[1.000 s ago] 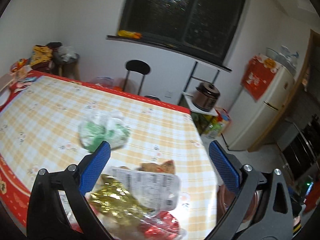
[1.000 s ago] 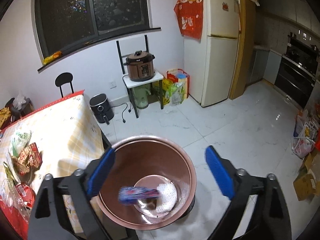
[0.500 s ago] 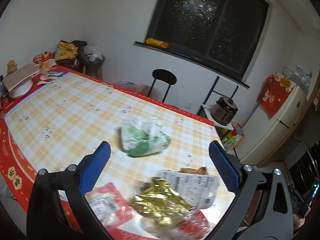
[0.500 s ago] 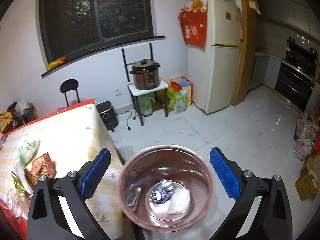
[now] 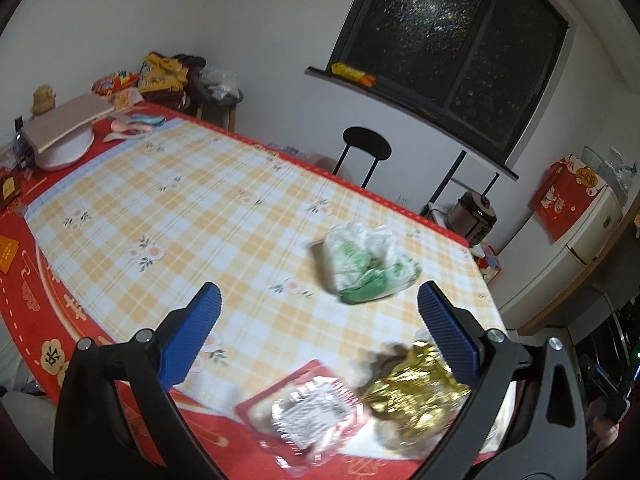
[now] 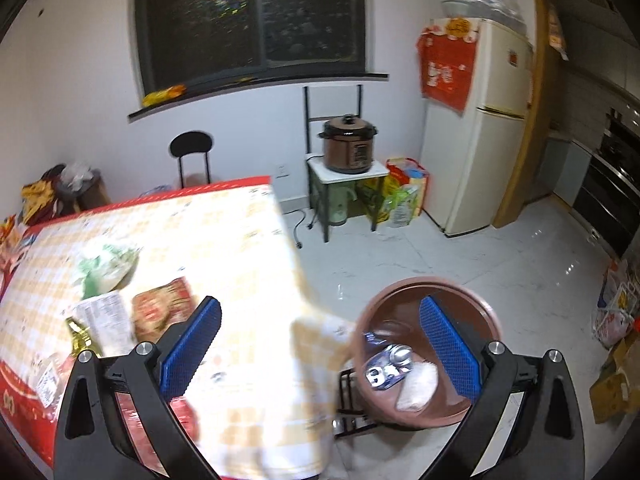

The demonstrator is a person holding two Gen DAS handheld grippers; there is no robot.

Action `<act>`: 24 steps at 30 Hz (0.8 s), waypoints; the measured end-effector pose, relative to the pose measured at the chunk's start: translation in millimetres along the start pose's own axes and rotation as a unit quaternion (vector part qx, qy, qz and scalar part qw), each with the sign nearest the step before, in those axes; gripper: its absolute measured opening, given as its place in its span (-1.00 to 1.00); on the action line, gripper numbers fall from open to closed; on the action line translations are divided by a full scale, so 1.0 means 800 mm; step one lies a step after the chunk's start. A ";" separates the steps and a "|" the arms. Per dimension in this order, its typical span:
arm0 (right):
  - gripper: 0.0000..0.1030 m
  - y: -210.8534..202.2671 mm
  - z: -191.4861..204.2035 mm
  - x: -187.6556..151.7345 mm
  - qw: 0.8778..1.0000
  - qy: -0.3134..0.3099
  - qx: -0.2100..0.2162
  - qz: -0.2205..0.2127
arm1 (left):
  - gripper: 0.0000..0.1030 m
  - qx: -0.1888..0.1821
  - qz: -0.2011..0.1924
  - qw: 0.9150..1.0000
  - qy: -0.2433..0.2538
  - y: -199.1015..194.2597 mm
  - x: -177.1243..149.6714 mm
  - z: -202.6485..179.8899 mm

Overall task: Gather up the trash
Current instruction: 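Return both tools to the table above the remaining trash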

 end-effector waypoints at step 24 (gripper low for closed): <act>0.90 -0.007 0.184 -0.118 0.996 0.000 -0.005 0.087 | 0.88 -0.109 0.253 0.943 0.185 0.159 -0.172 0.046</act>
Point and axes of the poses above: each gripper's, at about its wrist camera, not at the fingertips, and y roughly the way its jaws point, z to its left, x to its top, the point moved 9 cm from there along y, roughly the way its jaws point, and after that the axes turned 6 degrees about z, right-handed, at the moved point
